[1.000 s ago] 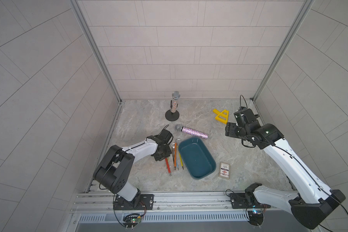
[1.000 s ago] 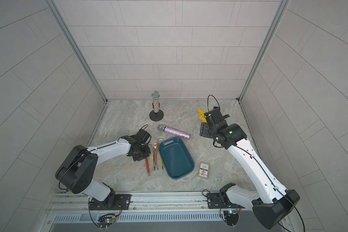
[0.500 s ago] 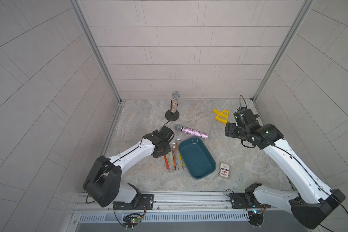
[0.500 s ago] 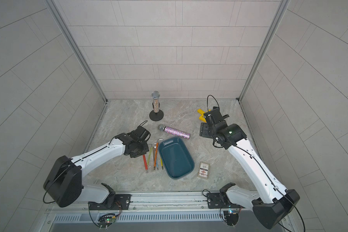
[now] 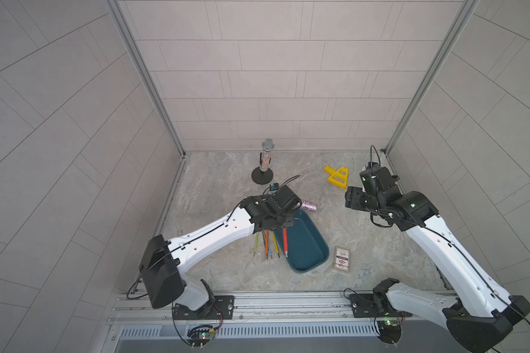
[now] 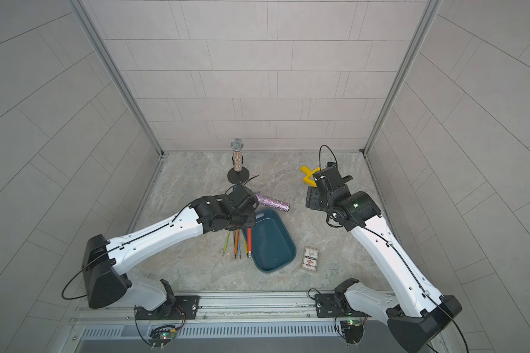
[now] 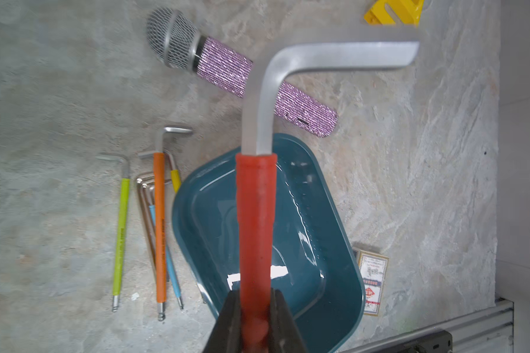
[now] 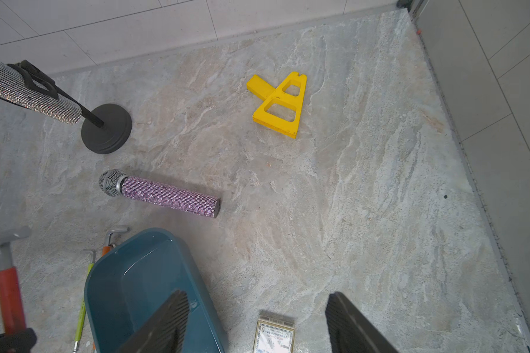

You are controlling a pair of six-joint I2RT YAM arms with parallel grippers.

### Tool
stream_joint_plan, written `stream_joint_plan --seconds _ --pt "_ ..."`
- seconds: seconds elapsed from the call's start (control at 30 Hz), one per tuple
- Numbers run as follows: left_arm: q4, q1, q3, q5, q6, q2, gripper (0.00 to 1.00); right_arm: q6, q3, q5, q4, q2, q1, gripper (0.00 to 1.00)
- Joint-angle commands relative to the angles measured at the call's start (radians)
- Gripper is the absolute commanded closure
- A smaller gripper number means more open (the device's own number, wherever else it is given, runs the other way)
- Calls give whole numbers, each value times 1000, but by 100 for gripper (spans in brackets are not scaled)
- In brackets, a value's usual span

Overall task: Put the hex key on the desktop into the storage box
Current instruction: Place the Allen key in the storage box.

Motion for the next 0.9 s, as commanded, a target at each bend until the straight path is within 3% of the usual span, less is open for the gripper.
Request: stream_joint_plan --seconds 0.0,0.5,0.87 --pt "47 -32 39 17 -48 55 100 -6 17 26 -21 -19 6 24" --pt "137 -52 44 32 -117 257 100 -10 -4 28 -21 -31 6 24" --pt "147 -49 28 45 -122 322 100 -9 -19 23 -17 -29 5 24"
